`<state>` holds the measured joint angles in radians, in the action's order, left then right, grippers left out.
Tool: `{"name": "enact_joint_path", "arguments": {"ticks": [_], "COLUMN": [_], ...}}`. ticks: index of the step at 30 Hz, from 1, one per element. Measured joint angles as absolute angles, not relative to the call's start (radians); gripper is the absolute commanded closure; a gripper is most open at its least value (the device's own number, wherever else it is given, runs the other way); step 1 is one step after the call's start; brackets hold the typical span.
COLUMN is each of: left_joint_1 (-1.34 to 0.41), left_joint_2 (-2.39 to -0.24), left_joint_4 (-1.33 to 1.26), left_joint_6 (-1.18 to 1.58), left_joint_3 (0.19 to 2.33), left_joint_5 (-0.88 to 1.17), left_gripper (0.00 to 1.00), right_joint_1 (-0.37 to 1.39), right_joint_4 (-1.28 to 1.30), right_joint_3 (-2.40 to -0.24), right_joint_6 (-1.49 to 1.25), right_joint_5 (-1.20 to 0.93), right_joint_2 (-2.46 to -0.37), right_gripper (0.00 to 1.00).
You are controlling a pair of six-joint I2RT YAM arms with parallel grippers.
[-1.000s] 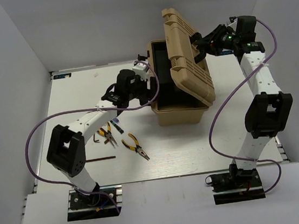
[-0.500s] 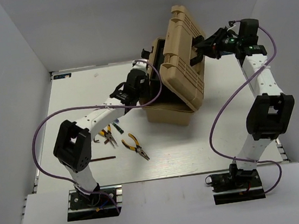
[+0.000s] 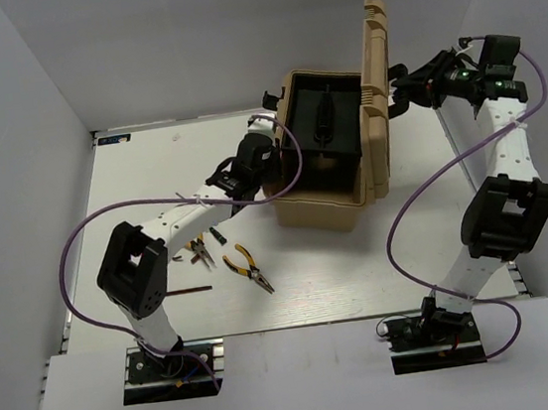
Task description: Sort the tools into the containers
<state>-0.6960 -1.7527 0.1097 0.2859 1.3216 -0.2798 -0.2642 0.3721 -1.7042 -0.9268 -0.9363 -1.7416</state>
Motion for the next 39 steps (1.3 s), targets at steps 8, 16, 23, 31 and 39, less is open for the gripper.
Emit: {"name": "enact_joint_path", "arguments": {"ticks": [8,16,23,31,39], "left_joint_1": [-0.718,-0.722,-0.720,-0.719,-0.718], "left_joint_2": [-1.700,-1.614,-1.589,-1.586,-1.586], "left_joint_4": [0.085,0.086,0.087,0.094,0.093], "left_joint_6": [0.351,0.396,0.406,0.408,0.410], "left_joint_3": [1.249,1.157,1.131,1.131,1.130], "left_joint_5": [-0.300,-0.305,-0.309,-0.310,-0.310], "left_gripper": [0.93,0.93,0.93,0.93,0.92], "right_joint_1": [-0.292,-0.320,-0.376,-0.424,-0.459], "right_joint_4": [0.748,0.871,0.721,0.635,0.654], "right_joint_3": [-1.851,-1.838,-1.658,-1.613,-1.613], "right_joint_6": [-0.617,-0.468,-0.461,-0.374,-0.243], "right_joint_5": [-0.823,-0.822,-0.912,-0.971,-0.988], "right_joint_2": [-1.731,-1.697,-1.625,-1.600,-1.502], "right_gripper": [1.00,1.00,0.93,0.37,0.37]}}
